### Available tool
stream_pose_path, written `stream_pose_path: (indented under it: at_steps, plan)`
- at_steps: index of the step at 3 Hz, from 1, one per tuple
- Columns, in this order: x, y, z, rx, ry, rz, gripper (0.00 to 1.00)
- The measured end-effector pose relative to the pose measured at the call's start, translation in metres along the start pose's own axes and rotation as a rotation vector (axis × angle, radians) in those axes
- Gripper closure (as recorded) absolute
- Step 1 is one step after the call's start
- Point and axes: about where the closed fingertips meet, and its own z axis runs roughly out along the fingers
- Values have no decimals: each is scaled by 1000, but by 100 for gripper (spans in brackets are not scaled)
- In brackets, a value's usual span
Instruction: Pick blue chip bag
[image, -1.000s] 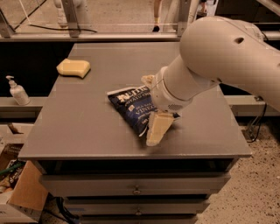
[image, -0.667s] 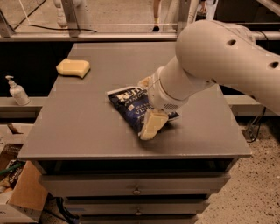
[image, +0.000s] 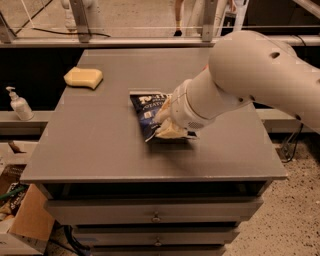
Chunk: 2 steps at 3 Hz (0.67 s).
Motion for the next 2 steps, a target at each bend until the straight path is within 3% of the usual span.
stream_pose_path:
  at_steps: [1,2]
  plan:
    - [-3,9,4,8,-71,50,87]
    - [-24,8,-2,34,-183,64,100]
